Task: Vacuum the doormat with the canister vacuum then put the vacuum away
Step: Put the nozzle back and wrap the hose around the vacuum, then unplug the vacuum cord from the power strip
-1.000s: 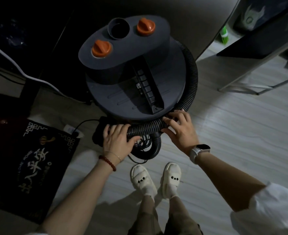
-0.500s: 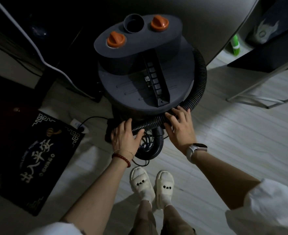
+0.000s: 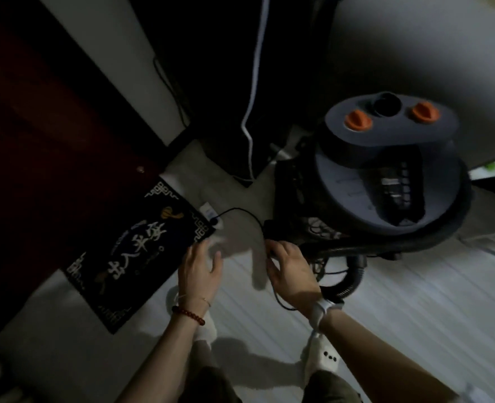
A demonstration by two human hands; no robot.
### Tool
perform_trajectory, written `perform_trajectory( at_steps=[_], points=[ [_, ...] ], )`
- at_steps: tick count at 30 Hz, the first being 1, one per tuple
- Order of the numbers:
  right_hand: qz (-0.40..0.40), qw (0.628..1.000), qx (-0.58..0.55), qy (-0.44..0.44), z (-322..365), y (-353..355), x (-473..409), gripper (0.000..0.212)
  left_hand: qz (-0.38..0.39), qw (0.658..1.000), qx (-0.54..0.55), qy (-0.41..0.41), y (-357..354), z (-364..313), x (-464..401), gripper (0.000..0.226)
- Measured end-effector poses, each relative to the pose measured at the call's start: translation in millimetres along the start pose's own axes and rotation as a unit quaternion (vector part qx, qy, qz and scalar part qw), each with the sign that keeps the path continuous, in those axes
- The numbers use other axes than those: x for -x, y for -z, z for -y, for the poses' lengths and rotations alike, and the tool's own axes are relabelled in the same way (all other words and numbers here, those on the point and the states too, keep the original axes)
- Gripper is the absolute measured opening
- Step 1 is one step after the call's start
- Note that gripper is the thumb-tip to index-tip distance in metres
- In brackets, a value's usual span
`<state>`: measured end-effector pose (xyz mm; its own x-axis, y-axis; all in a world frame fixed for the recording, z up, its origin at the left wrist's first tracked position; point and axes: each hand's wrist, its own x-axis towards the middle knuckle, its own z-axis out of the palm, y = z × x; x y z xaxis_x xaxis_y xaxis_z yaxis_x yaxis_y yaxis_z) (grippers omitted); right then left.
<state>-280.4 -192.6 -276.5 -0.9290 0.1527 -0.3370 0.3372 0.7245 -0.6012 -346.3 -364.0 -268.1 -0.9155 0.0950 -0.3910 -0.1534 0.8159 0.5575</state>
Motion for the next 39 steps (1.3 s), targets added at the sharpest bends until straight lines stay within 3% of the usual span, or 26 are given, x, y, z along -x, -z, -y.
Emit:
perform_trajectory(
  at_steps=[5,10,14,16,21,23,25,27,31,34,37,39],
  points=[
    [0.058,0.996,0.061,-0.014,38.4,-88.5,-92.7,0.045,0.039,0.997,-0.058,-0.037,42.6,96.4,-96.0,0.066],
    [0.136,0.974,0.181,0.023,8.1,-193.1,-179.9,0.044,0.081,0.981,-0.154,-0.085,13.4,199.1,-195.3,0.041],
    [0.036,0.948,0.293,0.121,-47.1,-278.8,-255.2,0.047,0.15,0.959,-0.208,-0.12,-60.3,259.8,-275.9,0.046],
    [-0.006,0.93,0.326,0.17,-77.8,-322.6,-294.8,0.032,0.165,0.949,-0.23,-0.141,-103.4,282.6,-317.8,0.05],
    [0.015,0.913,0.369,0.172,-134.2,-412.5,-357.4,0.023,0.207,0.905,-0.289,-0.233,-208.8,317.5,-403.4,0.065],
    [-0.01,0.918,0.363,0.157,-143.5,-424.5,-365.8,0.03,0.207,0.888,-0.29,-0.291,-238.5,324.2,-424.8,0.067],
    [-0.058,0.928,0.34,0.141,-149.4,-426.4,-368.1,0.056,0.189,0.87,-0.283,-0.358,-255.3,327.3,-437.9,0.064],
    [-0.104,0.929,0.326,0.142,-149.5,-424.2,-367.1,0.074,0.202,0.863,-0.283,-0.366,-260.5,328.3,-441.2,0.061],
    [-0.075,0.925,0.355,0.112,-145.0,-419.3,-369.9,0.05,0.212,0.827,-0.346,-0.39,-263.4,341.7,-448.5,0.061],
    [-0.104,0.919,0.358,0.129,-140.8,-422.7,-374.1,0.039,0.182,0.793,-0.374,-0.444,-257.8,343.0,-452.2,0.054],
    [-0.14,0.922,0.338,0.123,-137.9,-422.6,-374.9,0.03,0.158,0.801,-0.366,-0.447,-257.4,335.7,-450.9,0.046],
    [-0.143,0.926,0.331,0.108,-138.4,-420.4,-368.2,0.025,0.188,0.816,-0.343,-0.425,-263.7,332.0,-451.7,0.064]
  ],
)
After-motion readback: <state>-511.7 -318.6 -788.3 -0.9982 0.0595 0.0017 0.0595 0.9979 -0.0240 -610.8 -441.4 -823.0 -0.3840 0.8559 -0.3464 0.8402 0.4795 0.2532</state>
